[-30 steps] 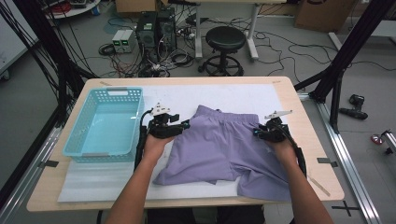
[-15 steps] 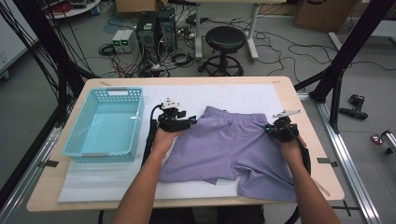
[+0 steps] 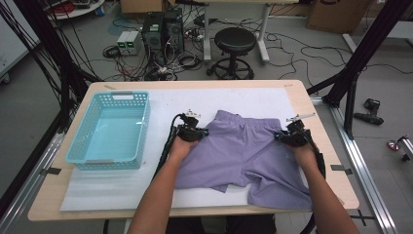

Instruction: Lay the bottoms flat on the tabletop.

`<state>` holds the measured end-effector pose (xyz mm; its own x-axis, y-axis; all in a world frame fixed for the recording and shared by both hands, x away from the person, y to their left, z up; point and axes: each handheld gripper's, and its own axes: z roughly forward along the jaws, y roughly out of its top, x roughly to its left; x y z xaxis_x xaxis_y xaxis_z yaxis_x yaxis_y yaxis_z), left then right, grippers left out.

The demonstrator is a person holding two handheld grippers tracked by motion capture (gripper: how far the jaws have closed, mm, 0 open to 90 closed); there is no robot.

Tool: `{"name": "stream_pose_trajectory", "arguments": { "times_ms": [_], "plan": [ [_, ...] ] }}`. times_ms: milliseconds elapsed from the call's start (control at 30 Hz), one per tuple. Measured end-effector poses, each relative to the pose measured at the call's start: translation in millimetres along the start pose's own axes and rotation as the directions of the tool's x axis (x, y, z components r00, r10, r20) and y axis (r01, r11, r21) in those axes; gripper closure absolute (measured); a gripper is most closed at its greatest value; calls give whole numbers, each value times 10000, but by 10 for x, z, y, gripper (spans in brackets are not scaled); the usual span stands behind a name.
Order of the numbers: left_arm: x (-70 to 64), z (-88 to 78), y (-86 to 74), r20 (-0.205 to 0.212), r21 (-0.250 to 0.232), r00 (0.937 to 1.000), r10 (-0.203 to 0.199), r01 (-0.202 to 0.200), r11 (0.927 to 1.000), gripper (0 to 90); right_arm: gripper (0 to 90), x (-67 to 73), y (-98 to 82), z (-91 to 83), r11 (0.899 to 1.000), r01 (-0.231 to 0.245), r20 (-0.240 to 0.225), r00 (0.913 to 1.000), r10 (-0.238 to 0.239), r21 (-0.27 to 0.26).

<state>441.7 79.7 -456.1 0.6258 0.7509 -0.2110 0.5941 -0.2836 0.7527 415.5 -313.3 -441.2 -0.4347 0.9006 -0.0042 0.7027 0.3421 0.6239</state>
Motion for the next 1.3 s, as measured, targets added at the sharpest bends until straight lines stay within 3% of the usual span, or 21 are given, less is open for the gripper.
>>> {"name": "stream_pose_trajectory", "arguments": {
  "times_ms": [67, 100, 133, 267, 333, 433, 567, 633, 667, 700, 733, 800, 833, 900, 1000, 1067, 1133, 1200, 1300],
  "plan": [
    [36, -49, 42, -407, -256, 9991, -82, 72, 9996, 872, 885, 40, 110, 3, 9971, 667, 38, 9978, -669, 360],
    [69, -87, 66, -610, -517, 9979, -193, 162, 9985, 873, 887, 60, 176, -10, 9956, 924, 10, 9957, -925, 131],
    [111, -128, 91, -765, -760, 9965, -346, 287, 9967, 873, 888, 66, 239, -27, 9948, 981, -59, 9951, -983, -278],
    [283, -285, 185, -1399, -1418, 9882, -618, 418, 9890, 873, 888, 38, 506, -25, 9915, 1011, 96, 9949, -1007, -819],
    [374, -344, 229, -1491, -1669, 9862, -713, 460, 9849, 873, 888, 29, 607, 4, 9838, 1156, 7, 9932, -1166, -1373],
    [454, -400, 306, -1750, -2060, 9836, -438, 69, 9785, 872, 887, 58, 743, 99, 9685, 1754, 332, 9845, -1722, -1766],
    [530, -447, 429, -2174, -2426, 9754, -375, -168, 9700, 872, 884, 126, 912, 218, 9619, 1633, 795, 9856, -1492, -2194],
    [540, -450, 473, -2494, -2533, 9680, -268, -385, 9666, 870, 881, 207, 976, 283, 9597, 2028, 1405, 9741, -1774, -1947],
    [535, -445, 479, -2539, -2614, 9668, -283, -404, 9644, 863, 869, 259, 1003, 312, 9580, 2327, 1828, 9622, -2017, -1676],
    [525, -430, 477, -2534, -2670, 9663, -456, -246, 9634, 824, 855, 303, 1020, 331, 9564, 2327, 2059, 9589, -1953, -1766],
    [522, -419, 471, -2398, -2575, 9686, -660, 20, 9663, 720, 815, 325, 1029, 350, 9599, 2089, 1977, 9651, -1716, -1868],
    [502, -412, 456, -2297, -2415, 9709, -674, 102, 9703, 620, 697, 345, 1025, 371, 9689, 1632, 1564, 9785, -1348, -1861],
    [486, -420, 440, -2170, -2367, 9741, -640, 111, 9715, 590, 646, 343, 1015, 358, 9686, 1441, 1275, 9846, -1198, -2026],
    [452, -448, 407, -1992, -2365, 9784, -543, 58, 9716, 582, 601, 327, 994, 302, 9721, 1051, 606, 9937, -943, -2095],
    [422, -510, 346, -1597, -2581, 9847, -703, 271, 9657, 564, 549, 313, 956, 120, 9723, 1184, 235, 9930, -1161, -2013],
    [387, -542, 297, -1343, -2628, 9886, -674, 300, 9644, 554, 553, 303, 905, 9, 9636, 1102, 206, 9939, -1085, -2436],
    [347, -563, 235, -1111, -2657, 9916, -655, 339, 9634, 525, 523, 256, 840, -80, 9676, 794, -78, 9965, -836, -2397],
    [304, -575, 160, -907, -2593, 9941, -592, 338, 9652, 500, 504, 216, 761, -156, 9777, 578, -343, 9972, -661, -2018],
    [259, -603, 44, -865, -2536, 9942, -631, 393, 9665, 496, 510, 189, 570, -267, 9758, 678, -268, 9968, -749, -2077]
  ]
}}
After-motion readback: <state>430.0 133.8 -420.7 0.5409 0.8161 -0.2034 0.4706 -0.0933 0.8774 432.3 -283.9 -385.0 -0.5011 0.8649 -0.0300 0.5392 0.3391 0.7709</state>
